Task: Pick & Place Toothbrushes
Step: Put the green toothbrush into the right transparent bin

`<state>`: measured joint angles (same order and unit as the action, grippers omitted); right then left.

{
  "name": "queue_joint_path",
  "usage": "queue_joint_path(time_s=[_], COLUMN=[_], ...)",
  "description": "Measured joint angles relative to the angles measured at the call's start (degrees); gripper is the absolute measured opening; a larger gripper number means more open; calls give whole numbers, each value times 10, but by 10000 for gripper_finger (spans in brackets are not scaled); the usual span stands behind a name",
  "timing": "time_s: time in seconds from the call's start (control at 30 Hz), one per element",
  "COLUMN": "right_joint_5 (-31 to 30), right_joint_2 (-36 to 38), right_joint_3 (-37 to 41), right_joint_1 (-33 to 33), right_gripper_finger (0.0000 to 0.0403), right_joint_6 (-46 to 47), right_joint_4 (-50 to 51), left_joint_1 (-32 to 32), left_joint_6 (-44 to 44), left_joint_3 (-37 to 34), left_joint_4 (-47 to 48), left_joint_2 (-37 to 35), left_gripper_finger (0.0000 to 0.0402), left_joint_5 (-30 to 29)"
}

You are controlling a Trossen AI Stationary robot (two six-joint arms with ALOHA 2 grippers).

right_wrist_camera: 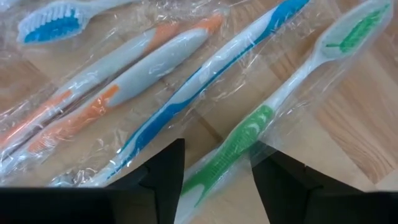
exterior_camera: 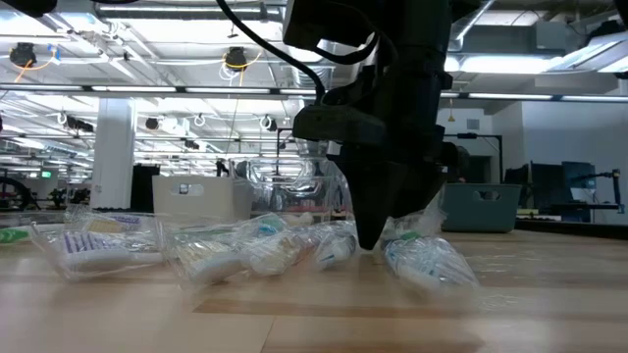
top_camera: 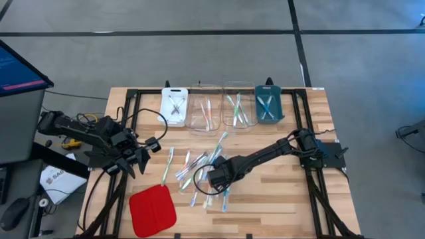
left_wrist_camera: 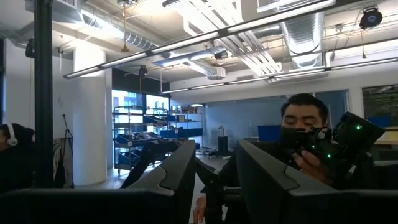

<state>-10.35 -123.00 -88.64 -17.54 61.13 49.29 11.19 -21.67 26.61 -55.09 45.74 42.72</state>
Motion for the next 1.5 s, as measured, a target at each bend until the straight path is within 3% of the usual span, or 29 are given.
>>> queue_joint_path(time_s=[0.87, 1.2, 1.5], right_joint_5=[-4, 2, 2], right_joint_2=[-4, -10, -10], right_joint_3=[-30, -26, -21], right_joint_1=[16, 24, 24], right_gripper_finger=[209, 185, 110], right_joint_6=[9, 22, 34], right_joint_4=[19, 17, 17], left_joint_1=[0, 0, 0], left_joint_6=[0, 0, 0], left_joint_3=[0, 0, 0], left_joint_4=[0, -1, -1], left_joint_2=[0, 0, 0], left_gripper_finger=[108, 108, 108], left_joint_5=[0, 0, 0])
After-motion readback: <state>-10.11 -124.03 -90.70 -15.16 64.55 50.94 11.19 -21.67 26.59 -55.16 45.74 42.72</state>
